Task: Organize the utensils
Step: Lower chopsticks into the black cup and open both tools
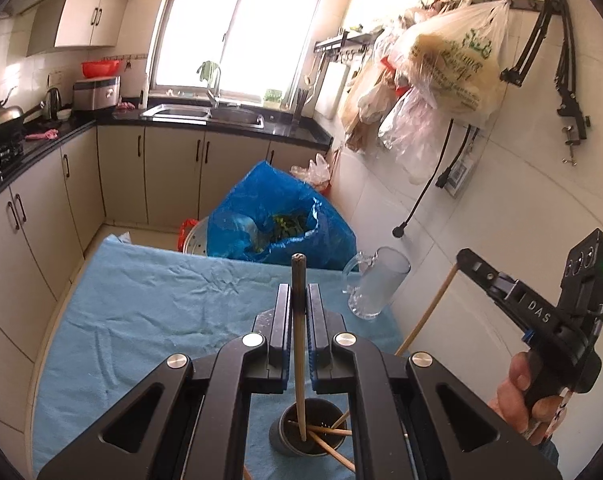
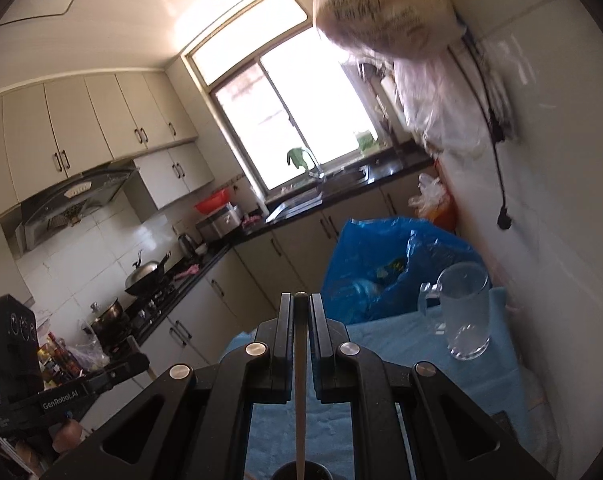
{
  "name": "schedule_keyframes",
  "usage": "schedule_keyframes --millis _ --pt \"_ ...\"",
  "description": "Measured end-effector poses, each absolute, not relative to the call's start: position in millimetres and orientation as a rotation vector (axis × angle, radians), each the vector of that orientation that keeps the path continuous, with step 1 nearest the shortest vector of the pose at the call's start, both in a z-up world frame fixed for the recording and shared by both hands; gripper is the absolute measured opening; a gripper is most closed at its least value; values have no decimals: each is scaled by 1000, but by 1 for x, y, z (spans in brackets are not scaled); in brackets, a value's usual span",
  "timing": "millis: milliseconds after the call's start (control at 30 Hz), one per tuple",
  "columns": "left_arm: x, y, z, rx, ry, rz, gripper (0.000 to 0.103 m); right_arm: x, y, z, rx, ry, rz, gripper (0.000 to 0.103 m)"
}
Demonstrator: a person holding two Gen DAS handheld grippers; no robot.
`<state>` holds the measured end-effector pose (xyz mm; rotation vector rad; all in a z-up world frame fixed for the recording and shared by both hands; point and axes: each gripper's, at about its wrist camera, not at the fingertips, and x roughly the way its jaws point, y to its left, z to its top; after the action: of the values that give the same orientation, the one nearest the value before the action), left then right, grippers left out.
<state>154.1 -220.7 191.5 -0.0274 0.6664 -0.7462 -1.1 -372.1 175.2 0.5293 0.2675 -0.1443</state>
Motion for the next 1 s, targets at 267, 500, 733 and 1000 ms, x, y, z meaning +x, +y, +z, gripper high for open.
schedule_keyframes --millis 267,500,733,1000 --pt "167 -237 155 6 754 -753 6 29 -372 136 524 391 -105 8" --pt "173 -248 130 37 825 -749 6 48 -370 111 521 483 -75 9" --pt "176 -246 127 34 842 -749 11 44 -373 116 520 473 -75 21" --pt "173 -237 135 21 827 -746 18 28 -374 128 518 434 -95 22"
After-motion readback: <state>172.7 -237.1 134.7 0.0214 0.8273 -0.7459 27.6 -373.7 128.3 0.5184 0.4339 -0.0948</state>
